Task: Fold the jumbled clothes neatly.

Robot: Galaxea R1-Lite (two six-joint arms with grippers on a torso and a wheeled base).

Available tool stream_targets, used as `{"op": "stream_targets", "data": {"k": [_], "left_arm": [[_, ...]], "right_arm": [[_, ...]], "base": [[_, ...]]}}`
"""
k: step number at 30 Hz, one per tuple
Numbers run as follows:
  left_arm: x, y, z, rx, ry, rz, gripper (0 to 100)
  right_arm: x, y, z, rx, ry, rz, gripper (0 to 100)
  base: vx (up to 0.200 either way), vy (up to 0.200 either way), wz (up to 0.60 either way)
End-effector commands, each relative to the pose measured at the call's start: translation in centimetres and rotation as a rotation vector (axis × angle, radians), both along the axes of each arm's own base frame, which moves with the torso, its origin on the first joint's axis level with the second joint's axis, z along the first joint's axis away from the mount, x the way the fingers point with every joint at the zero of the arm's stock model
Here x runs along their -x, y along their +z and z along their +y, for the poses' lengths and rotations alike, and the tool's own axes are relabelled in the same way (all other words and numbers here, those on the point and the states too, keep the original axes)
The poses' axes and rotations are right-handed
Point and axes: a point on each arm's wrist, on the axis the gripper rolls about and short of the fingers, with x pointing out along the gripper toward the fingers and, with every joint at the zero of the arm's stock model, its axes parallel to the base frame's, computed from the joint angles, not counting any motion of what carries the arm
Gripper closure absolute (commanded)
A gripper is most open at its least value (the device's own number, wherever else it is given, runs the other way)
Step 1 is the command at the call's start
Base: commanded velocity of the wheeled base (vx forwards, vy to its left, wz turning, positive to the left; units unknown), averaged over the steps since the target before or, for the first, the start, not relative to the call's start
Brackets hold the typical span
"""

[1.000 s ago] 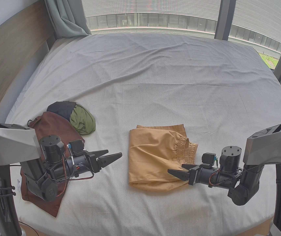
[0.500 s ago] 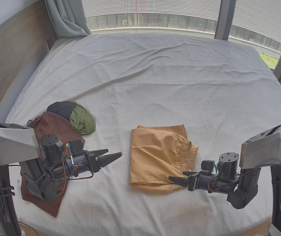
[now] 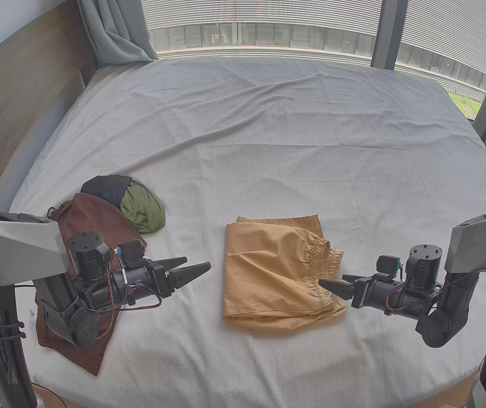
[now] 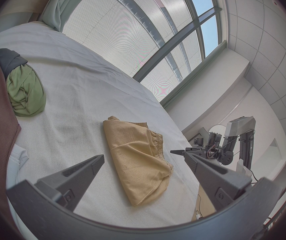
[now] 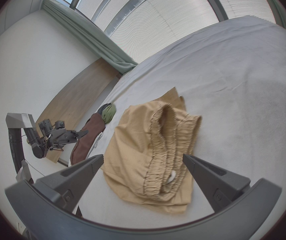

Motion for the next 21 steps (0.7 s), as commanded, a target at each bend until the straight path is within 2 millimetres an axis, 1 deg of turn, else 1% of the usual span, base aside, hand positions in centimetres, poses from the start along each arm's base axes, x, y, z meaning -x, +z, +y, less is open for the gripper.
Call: {"op": "stream_targets", "data": {"k": [1,4,8,9,10,14,17,18,21], "left_arm": [[0.0,0.2,0.0,0.002,0.000,-0.006,0],[0.0,0.2,0.0,0.001,0.000,-0.007,0],[0.1,0.2,0.0,0.001,0.000,-0.006,0],[0.0,0.2,0.0,-0.004,-0.001,-0.013,0],[0.0,0.2,0.0,-0.004,-0.001,-0.013,0],[0.0,0.2,0.0,-0.012,-0.003,-0.023,0],[0.0,0.2,0.0,-0.013,-0.003,-0.024,0],[0.0,0.2,0.0,-0.013,-0.003,-0.024,0],[0.0,0.1,0.0,-0.016,-0.004,-0.026,0]], "right_arm": [[-0.4,0.1,-1.2,-0.002,-0.039,-0.005,0],[-0.5,-1.1,-1.4,0.008,-0.048,0.030,0],[-0.4,-1.9,-1.4,0.015,-0.045,0.061,0],[-0.3,-2.5,-1.3,0.020,-0.044,0.081,0],[-0.3,-2.5,-1.3,0.020,-0.044,0.081,0],[-0.3,-4.7,-1.3,0.032,-0.047,0.148,0],[-0.3,-5.7,-1.1,0.037,-0.041,0.177,0],[-0.3,-5.7,-1.1,0.037,-0.041,0.177,0],[-0.2,-6.4,-0.3,0.028,-0.021,0.204,0]], "base": [[0.000,0.000,0.00],[0.000,0.000,0.00],[0.000,0.000,0.00],[0.000,0.000,0.00],[0.000,0.000,0.00],[0.000,0.000,0.00],[0.000,0.000,0.00],[0.000,0.000,0.00],[0.000,0.000,0.00]]}}
